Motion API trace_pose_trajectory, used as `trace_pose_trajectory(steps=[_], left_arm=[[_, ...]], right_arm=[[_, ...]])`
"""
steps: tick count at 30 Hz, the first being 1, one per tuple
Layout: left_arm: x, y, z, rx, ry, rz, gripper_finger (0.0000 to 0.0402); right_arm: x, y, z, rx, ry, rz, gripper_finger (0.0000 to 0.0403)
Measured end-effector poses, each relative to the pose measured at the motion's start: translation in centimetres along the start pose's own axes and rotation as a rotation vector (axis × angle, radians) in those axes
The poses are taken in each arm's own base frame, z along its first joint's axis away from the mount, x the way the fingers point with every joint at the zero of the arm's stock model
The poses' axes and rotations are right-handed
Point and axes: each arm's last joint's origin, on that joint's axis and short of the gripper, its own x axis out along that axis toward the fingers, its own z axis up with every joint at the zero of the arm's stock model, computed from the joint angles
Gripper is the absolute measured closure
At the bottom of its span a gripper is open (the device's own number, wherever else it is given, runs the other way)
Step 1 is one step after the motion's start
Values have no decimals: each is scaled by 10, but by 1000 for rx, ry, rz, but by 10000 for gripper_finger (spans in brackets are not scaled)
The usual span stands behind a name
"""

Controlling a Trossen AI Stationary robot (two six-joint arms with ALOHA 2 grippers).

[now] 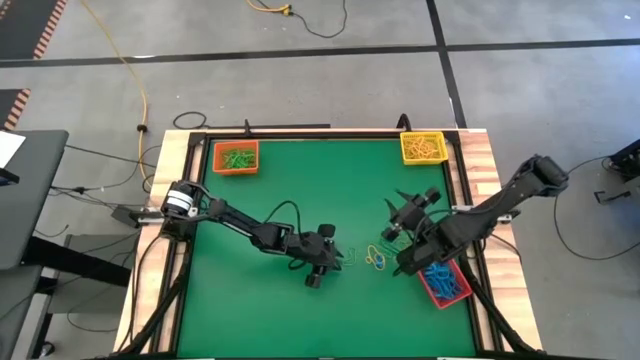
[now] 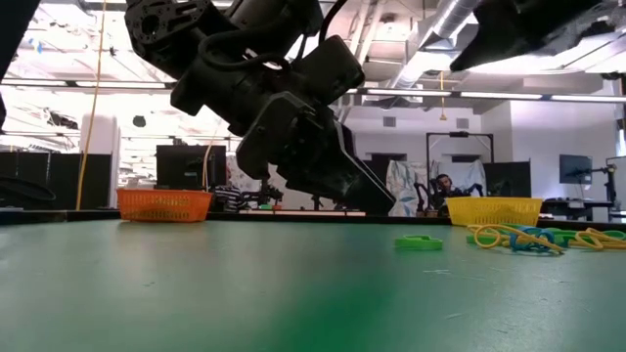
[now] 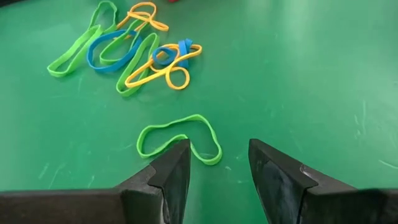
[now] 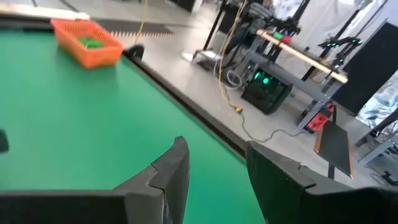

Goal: Sort rubber bands into baskets
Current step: Put the green rubber band into the orange bin

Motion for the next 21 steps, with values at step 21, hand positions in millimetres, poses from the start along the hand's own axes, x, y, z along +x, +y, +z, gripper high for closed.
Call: trace_pose_trajectory(steps=[21], left_arm=[[2,5,4,-30,-65,15,248]], right_arm=[[6,-7,7,32,-53,-73,212]])
